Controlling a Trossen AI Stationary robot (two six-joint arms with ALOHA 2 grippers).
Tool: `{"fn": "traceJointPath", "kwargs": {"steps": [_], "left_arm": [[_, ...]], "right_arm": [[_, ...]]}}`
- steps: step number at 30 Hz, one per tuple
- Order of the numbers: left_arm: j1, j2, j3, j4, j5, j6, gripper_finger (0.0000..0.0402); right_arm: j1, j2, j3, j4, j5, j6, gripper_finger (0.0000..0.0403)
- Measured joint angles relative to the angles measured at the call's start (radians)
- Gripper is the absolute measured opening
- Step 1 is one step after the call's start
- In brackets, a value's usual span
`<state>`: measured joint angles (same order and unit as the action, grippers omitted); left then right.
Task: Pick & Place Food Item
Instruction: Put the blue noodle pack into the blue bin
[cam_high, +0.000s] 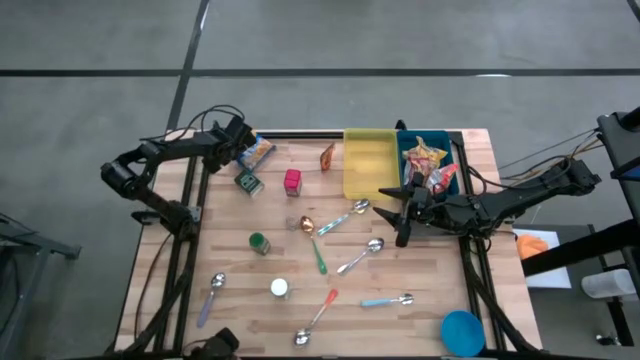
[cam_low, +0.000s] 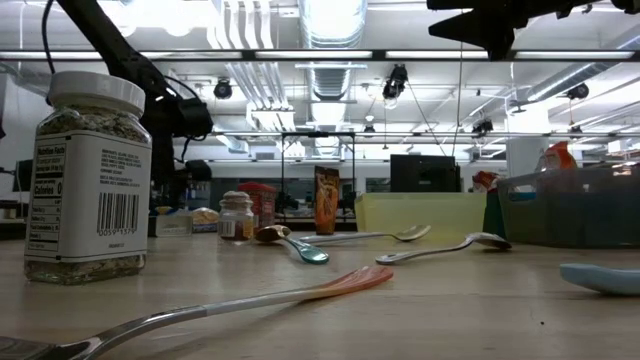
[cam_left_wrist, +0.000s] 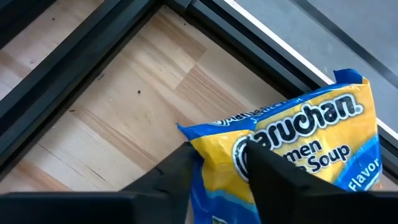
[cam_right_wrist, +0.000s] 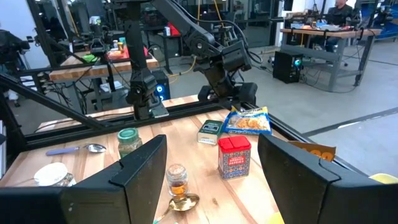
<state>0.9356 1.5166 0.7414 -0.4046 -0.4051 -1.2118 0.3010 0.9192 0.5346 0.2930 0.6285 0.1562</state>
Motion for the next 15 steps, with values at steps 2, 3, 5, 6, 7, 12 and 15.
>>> {"fn": "traceJointPath", "kwargs": {"steps": [2, 3, 5, 6, 7, 12, 15], "left_arm": [[0.0, -0.001, 0.0, 0.0, 0.008, 0.002, 0.0113], [0.0, -0.003, 0.0, 0.0, 0.014, 0.004, 0.0104], [0.0, -0.006, 0.0, 0.0, 0.024, 0.011, 0.0088], [0.0, -0.007, 0.0, -0.001, 0.03, 0.019, 0.0081], [0.0, -0.009, 0.0, -0.002, 0.035, 0.026, 0.0075], [0.0, -0.014, 0.0, -0.019, 0.062, 0.035, 0.0042], [0.0, -0.021, 0.0, -0.029, 0.075, 0.035, 0.002]], "right_arm": [[0.0, 0.0, 0.0, 0.0, 0.0, 0.0, 0.0251], [0.0, 0.0, 0.0, 0.0, 0.0, 0.0, 0.0251], [0.0, 0.0, 0.0, 0.0, 0.0, 0.0, 0.0251], [0.0, 0.0, 0.0, 0.0, 0.0, 0.0, 0.0251], [0.0, 0.0, 0.0, 0.0, 0.0, 0.0, 0.0251], [0.0, 0.0, 0.0, 0.0, 0.0, 0.0, 0.0251], [0.0, 0.0, 0.0, 0.0, 0.0, 0.0, 0.0251]]}}
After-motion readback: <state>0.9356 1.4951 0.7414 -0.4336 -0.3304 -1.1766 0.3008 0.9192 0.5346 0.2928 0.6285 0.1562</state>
